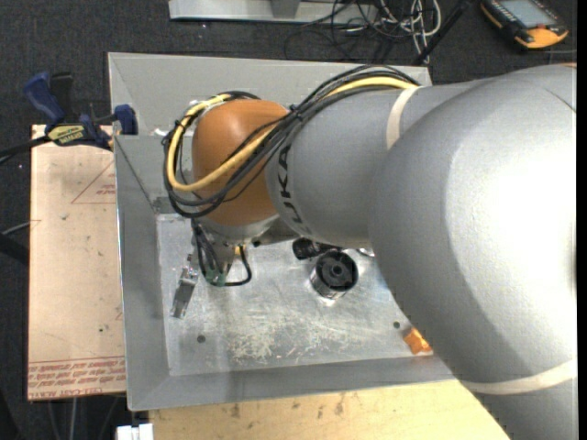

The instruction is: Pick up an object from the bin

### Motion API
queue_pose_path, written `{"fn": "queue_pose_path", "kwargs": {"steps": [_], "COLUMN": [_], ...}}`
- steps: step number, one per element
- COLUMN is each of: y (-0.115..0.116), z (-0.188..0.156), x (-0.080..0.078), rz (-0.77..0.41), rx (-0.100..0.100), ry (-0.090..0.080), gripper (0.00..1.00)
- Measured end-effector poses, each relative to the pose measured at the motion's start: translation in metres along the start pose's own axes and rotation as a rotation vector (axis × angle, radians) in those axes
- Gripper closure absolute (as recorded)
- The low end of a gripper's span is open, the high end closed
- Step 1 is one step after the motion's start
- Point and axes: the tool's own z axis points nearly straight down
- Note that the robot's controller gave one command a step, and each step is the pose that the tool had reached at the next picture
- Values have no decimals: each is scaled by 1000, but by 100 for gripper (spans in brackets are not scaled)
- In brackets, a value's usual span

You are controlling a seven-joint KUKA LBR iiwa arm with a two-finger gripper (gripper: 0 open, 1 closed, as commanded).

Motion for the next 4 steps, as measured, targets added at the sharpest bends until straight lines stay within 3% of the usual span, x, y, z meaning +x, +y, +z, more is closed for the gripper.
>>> {"fn": "queue_pose_path", "kwargs": {"steps": [1,2,3,4], "y": [-33,-60,-25,-58], "z": [-9,-11,-3,13], "x": [18,24,-17,-45], "rz": [34,-253,-236,-199], "rx": [0,2,0,-4], "ry": [1,-2,1,-2], "gripper": [0,0,0,0]}}
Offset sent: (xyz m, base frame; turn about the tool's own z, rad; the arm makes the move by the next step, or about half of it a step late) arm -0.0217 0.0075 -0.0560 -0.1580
